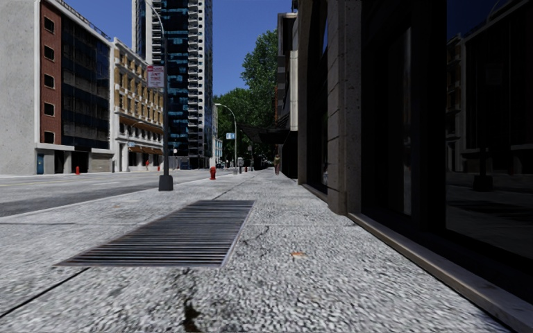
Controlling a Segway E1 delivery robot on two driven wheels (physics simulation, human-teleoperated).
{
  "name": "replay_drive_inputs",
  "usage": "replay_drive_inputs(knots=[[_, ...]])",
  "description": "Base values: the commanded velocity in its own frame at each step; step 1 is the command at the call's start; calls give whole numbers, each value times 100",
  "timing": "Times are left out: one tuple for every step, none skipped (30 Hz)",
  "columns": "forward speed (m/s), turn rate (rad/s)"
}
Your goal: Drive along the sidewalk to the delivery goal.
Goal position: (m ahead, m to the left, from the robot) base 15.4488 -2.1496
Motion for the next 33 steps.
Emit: replay_drive_inputs(knots=[[200,0],[200,0],[200,0],[200,0],[200,0],[200,0],[200,0],[200,0],[200,0],[200,0],[200,0],[200,0],[200,0],[200,0],[200,0],[200,0],[200,0],[200,0],[200,0],[200,0],[200,0],[200,0],[200,0],[200,0],[200,0],[200,0],[200,0],[200,0],[200,0],[200,0],[200,0],[200,0],[200,0]])
